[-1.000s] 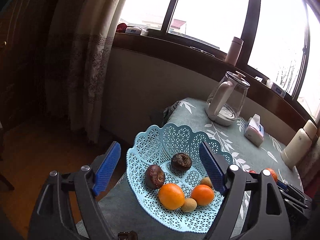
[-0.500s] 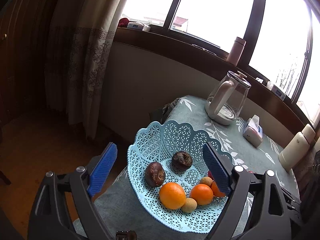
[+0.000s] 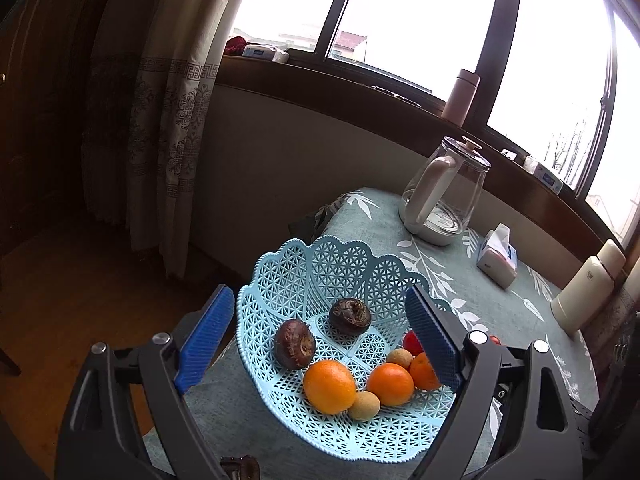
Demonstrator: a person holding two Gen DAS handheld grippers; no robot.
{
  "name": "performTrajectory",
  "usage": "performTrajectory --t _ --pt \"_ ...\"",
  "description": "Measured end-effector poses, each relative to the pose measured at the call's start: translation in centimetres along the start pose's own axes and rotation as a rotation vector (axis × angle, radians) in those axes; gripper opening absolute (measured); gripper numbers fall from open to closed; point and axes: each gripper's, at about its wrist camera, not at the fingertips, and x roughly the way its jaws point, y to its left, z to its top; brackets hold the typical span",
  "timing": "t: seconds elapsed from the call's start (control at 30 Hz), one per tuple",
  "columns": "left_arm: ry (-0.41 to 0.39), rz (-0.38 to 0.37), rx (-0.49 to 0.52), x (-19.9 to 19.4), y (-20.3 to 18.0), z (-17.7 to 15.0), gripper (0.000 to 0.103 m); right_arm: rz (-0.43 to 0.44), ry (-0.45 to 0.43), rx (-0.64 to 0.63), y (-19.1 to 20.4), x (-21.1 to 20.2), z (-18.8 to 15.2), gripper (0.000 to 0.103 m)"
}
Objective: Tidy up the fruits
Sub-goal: 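Lower the orange into the basket and open the right gripper, then move the right gripper to the second orange and close around it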
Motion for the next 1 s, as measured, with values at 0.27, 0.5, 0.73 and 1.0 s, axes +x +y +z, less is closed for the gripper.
performTrajectory --t 0.27,0.5,0.73,1.0 --pt "0.004 -0.011 0.009 -0.1 -0.3 0.0 0.089 -0.072 0.03 -0.054 0.7 1.7 0.0 0.043" --pt "0.016 -0.019 0.022 0.2 -1.0 -0.4 0.089 -0.071 0.024 -0.102 1.5 2.0 0.2 0.044" --pt "0.03 -0.032 0.042 0.5 -1.9 -0.9 0.089 -0.008 0.011 -0.062 0.5 1.0 -0.1 0.05" --pt "0.049 -0.047 0.072 0.9 -3.1 -1.6 0.089 -0.076 -0.03 0.031 -4.0 -1.2 -0.4 0.05"
